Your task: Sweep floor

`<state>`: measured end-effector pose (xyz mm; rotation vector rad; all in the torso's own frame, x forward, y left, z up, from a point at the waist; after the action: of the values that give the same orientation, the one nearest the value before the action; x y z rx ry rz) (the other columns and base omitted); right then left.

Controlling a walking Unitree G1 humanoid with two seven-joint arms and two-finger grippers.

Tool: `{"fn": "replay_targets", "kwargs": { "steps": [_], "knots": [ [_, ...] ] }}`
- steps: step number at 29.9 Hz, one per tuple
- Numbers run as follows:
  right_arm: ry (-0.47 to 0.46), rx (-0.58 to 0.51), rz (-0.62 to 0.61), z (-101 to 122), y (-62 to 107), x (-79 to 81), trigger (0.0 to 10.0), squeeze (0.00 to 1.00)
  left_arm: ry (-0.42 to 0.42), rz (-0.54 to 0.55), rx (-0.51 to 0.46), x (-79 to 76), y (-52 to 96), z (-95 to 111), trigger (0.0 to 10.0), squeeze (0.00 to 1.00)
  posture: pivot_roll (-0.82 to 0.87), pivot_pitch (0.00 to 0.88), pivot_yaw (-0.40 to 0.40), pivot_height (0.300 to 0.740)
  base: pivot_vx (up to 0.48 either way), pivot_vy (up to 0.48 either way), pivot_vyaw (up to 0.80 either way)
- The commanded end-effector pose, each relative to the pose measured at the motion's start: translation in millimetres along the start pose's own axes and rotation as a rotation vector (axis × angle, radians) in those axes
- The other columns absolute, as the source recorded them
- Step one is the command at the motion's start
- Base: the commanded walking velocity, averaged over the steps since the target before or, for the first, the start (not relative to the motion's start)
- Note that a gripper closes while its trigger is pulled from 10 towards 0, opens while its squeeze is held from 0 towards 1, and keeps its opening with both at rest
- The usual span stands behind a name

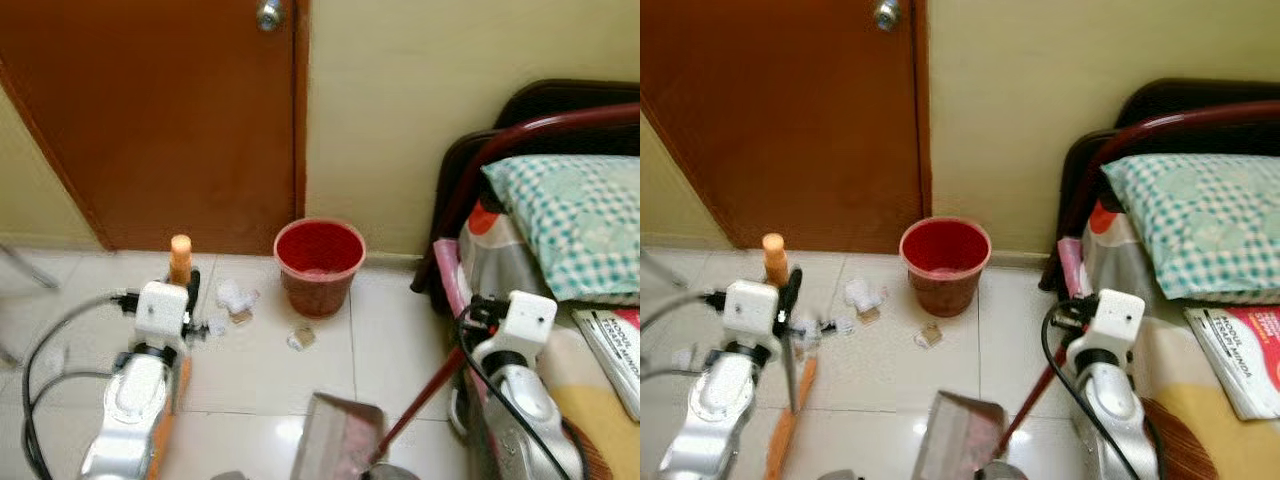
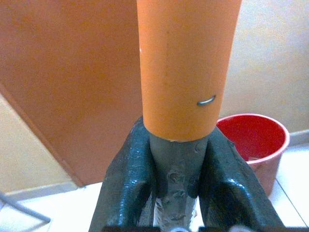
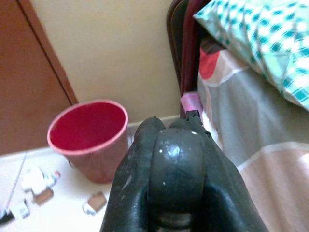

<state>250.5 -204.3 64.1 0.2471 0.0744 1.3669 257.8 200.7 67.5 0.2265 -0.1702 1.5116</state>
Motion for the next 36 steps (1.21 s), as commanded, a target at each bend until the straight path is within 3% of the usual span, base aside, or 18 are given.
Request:
{"fn": "replay_targets", "kwargs": {
  "steps": [1, 19, 27, 33, 36],
  "knots": [
    [-0.012, -0.017, -0.016, 4.4, -2.3, -2.1, 10.0, 0.00, -0.003, -0.012, -0.068, -2.4, -10.9, 17.7, 10.0, 0.00, -0.02, 0.025, 0.013, 0.740, 0.352, 0.000, -0.63],
    [0.014, -0.073, 0.002, 18.6, -22.7, 3.0, 10.0, 0.00, 0.022, 0.001, -0.072, -3.4, -15.0, 20.7, 10.0, 0.00, -0.02, 0.033, -0.002, 0.740, 0.335, 0.000, -0.07],
    [0.019, -0.086, 0.003, 23.0, -32.4, 6.9, 10.0, 0.00, 0.027, -0.013, -0.067, -7.1, -17.7, 21.1, 10.0, 0.00, -0.01, 0.041, -0.003, 0.740, 0.092, 0.000, 0.00],
    [0.029, -0.094, 0.006, 25.0, -38.3, 13.3, 10.0, 0.00, 0.049, -0.112, -0.038, -19.7, -23.3, 19.3, 10.0, 0.00, -0.01, 0.047, 0.001, 0.740, 0.000, 0.000, 0.00],
    [0.050, -0.087, -0.001, 23.9, -43.6, 16.8, 10.0, 0.00, 0.038, -0.203, -0.048, -33.6, -26.7, 22.7, 10.0, 0.00, -0.01, 0.048, 0.002, 0.740, 0.000, 0.000, 0.00]
  ]
}}
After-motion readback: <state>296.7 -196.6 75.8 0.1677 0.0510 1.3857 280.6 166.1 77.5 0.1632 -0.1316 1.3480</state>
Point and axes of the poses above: a point about 5 cm out from each wrist's last joint towards the gripper, its own y axis pointing back from the gripper into the wrist, its own z axis along the axis of the wrist's last joint, x = y × z, the point moved 1 cm from there along -y, pointing out of the wrist towards the gripper, and after that the axes turned 2 degrees about y, right-handed, at the moved point
